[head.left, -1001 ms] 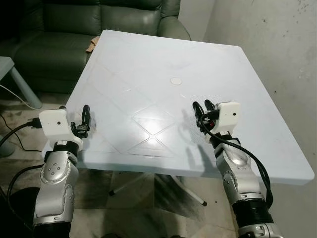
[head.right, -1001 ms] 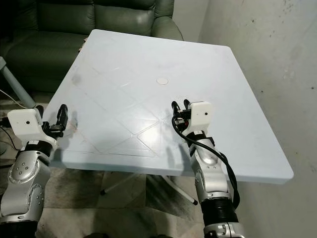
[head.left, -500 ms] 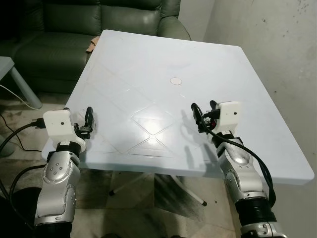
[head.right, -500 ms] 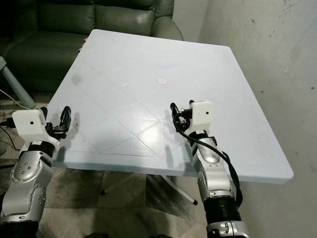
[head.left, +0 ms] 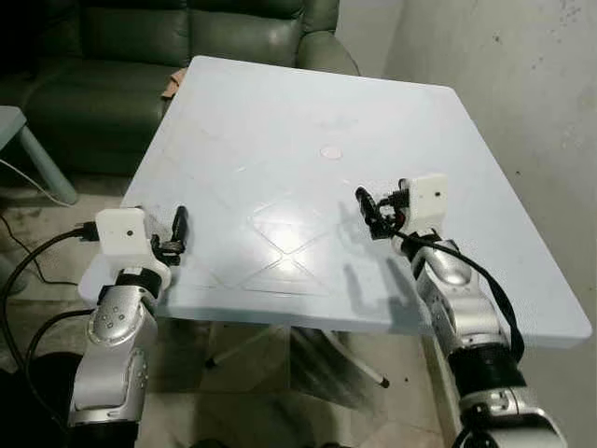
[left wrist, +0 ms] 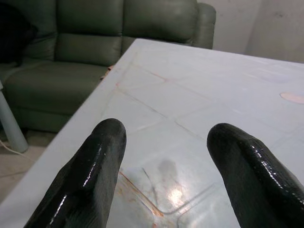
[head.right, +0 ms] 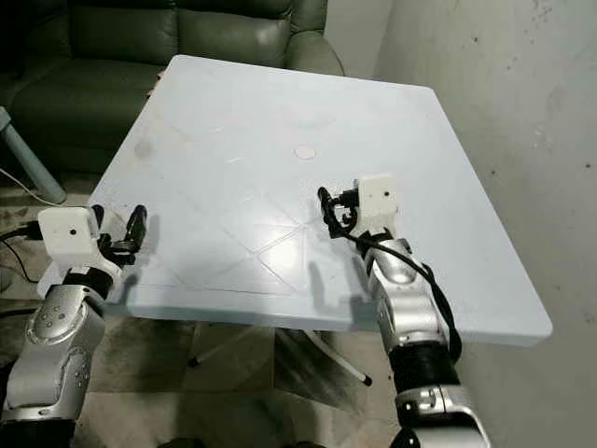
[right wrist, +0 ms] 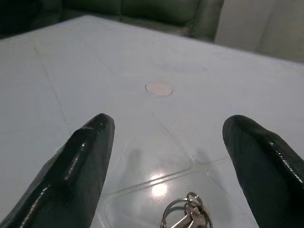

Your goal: Hang keys on a hook

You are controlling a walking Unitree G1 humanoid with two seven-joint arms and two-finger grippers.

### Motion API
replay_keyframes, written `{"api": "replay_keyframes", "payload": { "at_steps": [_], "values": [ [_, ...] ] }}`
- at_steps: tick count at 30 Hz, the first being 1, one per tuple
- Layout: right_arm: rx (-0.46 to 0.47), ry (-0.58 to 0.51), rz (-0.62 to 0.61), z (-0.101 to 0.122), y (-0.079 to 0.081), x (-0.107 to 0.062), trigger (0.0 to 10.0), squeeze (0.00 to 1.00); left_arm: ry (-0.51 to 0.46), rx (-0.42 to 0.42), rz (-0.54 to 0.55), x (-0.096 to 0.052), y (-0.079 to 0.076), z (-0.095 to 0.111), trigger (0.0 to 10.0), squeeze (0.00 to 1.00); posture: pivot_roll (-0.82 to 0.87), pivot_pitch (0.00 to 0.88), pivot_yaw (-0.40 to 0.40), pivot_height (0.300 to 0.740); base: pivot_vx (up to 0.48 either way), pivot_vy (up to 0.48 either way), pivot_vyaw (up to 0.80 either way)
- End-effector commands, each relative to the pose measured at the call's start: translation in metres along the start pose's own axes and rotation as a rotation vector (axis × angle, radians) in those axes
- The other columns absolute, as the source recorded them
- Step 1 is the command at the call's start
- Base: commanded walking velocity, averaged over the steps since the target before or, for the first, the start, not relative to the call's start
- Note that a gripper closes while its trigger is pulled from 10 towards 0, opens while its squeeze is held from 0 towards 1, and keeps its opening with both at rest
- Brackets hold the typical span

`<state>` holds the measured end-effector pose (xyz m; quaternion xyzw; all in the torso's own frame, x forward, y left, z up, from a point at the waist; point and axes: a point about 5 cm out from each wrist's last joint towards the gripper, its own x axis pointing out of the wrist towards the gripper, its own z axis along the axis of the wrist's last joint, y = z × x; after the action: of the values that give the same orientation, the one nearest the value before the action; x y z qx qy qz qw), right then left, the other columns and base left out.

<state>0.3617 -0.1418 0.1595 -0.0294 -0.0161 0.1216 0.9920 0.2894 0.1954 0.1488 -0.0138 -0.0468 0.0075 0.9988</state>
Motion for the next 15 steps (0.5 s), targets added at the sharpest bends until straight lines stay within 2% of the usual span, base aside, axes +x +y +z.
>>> {"api": "replay_keyframes", "payload": {
  "at_steps": [1, 4, 5, 8, 15],
  "values": [
    [0.011, 0.021, -0.011, 0.001, -0.006, 0.002, 10.0, 0.00, 0.001, 0.002, -0.033, -0.002, -0.007, 0.002, 10.0, 0.00, -0.06, 0.120, -0.094, 0.740, 0.000, 0.000, 0.00],
    [0.011, 0.023, -0.010, 0.001, -0.006, 0.003, 10.0, 0.00, 0.003, 0.002, -0.033, -0.002, -0.007, 0.002, 10.0, 0.00, -0.06, 0.120, -0.094, 0.740, 0.000, 0.000, 0.00],
    [0.033, 0.070, 0.044, 0.002, -0.007, 0.010, 10.0, 0.00, 0.019, 0.017, -0.074, -0.011, -0.018, -0.001, 10.0, 0.00, -0.05, 0.169, -0.099, 0.740, 0.000, 0.000, 0.00],
    [0.049, 0.121, 0.095, 0.004, -0.008, 0.018, 10.0, 0.00, 0.032, 0.017, -0.100, -0.018, -0.026, -0.002, 10.0, 0.00, -0.05, 0.190, -0.102, 0.740, 0.000, 0.000, 0.00],
    [0.052, 0.193, 0.114, 0.002, -0.012, 0.025, 10.0, 0.00, 0.044, 0.009, -0.098, -0.023, -0.027, -0.002, 10.0, 0.00, -0.04, 0.219, -0.108, 0.740, 0.000, 0.000, 0.00]
  ]
}}
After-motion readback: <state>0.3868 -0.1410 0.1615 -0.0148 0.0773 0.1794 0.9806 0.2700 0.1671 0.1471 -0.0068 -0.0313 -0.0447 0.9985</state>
